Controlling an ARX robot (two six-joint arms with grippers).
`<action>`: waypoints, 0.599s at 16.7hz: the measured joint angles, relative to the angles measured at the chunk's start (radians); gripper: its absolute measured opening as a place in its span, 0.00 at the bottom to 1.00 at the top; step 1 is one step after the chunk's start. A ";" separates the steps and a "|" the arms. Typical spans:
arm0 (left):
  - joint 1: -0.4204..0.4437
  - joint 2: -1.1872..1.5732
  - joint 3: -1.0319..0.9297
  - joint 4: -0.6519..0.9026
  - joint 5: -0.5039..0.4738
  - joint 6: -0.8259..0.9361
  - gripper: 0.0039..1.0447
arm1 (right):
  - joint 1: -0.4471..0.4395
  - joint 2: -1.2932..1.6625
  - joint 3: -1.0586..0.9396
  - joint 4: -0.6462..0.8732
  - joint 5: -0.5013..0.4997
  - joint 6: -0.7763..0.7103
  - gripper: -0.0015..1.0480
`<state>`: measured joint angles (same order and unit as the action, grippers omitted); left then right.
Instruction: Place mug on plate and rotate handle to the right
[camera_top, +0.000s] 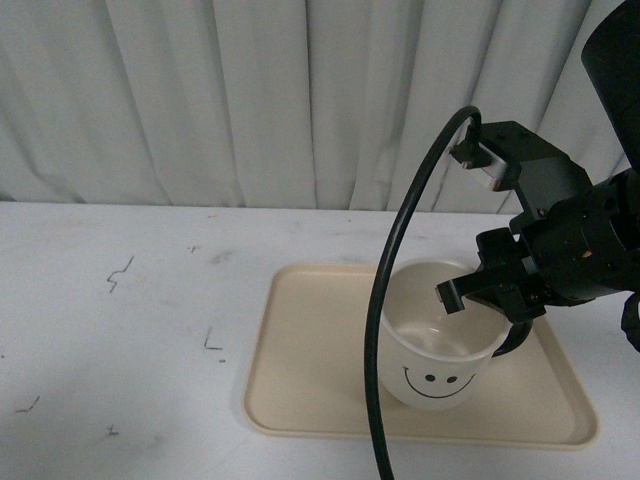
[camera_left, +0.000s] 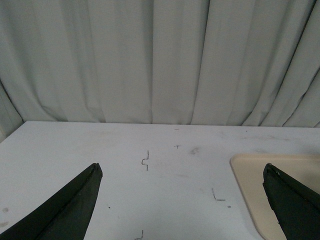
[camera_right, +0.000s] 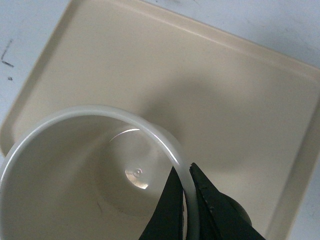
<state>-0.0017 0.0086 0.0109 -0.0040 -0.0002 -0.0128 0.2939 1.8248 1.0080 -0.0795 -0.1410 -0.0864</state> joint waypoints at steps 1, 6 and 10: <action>0.000 0.000 0.000 0.000 0.000 0.000 0.94 | -0.001 0.006 0.000 -0.004 0.000 -0.018 0.03; 0.000 0.000 0.000 0.000 0.000 0.000 0.94 | -0.056 0.083 0.040 -0.018 -0.006 -0.060 0.03; 0.000 0.000 0.000 0.000 0.000 0.000 0.94 | -0.076 0.119 0.069 -0.026 -0.023 -0.066 0.03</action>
<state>-0.0017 0.0086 0.0109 -0.0040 -0.0002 -0.0124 0.2176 1.9442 1.0767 -0.1059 -0.1642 -0.1520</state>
